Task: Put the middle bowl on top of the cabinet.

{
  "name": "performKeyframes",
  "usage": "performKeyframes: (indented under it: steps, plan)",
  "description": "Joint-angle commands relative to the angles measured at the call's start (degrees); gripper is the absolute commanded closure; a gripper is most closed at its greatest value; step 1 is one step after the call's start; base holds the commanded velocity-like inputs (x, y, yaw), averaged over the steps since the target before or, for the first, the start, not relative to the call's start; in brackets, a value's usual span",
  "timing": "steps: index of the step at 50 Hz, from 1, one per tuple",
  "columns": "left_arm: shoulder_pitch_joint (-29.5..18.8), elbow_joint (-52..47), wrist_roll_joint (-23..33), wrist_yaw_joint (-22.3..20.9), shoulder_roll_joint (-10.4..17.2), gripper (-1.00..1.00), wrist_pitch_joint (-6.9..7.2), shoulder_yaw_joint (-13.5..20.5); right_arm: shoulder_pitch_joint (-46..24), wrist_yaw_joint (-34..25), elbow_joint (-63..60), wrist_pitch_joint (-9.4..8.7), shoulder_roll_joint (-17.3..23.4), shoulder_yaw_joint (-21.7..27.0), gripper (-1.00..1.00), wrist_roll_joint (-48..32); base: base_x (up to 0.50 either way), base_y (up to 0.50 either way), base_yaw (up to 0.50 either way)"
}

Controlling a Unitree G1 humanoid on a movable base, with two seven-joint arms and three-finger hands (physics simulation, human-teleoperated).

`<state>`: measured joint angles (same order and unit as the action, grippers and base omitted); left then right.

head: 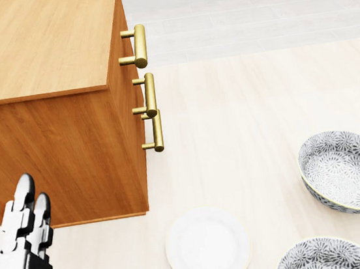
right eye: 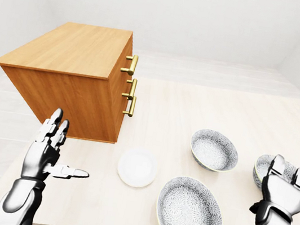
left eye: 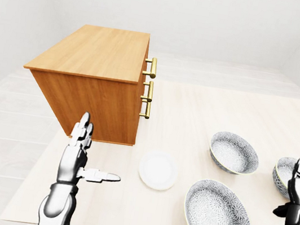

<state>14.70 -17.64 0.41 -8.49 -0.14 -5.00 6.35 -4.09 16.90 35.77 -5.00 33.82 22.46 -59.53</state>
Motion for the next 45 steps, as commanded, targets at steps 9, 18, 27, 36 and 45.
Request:
performKeyframes:
  steps: [9,18,27,36,45]
  plan:
    - [0.1,0.6,0.0,0.1,0.1,-1.0,0.0,0.0,-5.5,4.6,14.3,0.0,3.7,-4.2,-1.0,4.7,0.0,0.0,0.0]
    - [0.1,0.2,0.3,0.3,-0.1,-1.0,0.0,-0.2,-7.0,6.0,18.2,0.0,5.5,-6.3,-1.0,7.7,0.0,0.0,0.0]
    - [0.3,-0.1,0.6,0.5,-0.1,-1.0,0.0,-0.4,-8.1,7.6,21.5,0.0,5.9,-8.3,-1.0,9.3,0.0,0.0,0.0]
    - [0.2,0.3,0.8,0.7,-0.1,-1.0,0.0,-0.6,-9.4,8.8,24.4,0.49,6.3,-10.1,-1.0,10.5,0.0,0.0,0.0]
    - [0.2,0.4,0.8,0.9,0.0,-1.0,0.0,-0.6,-10.2,9.4,26.0,0.91,6.5,-11.3,-1.0,11.4,0.0,0.0,0.0]
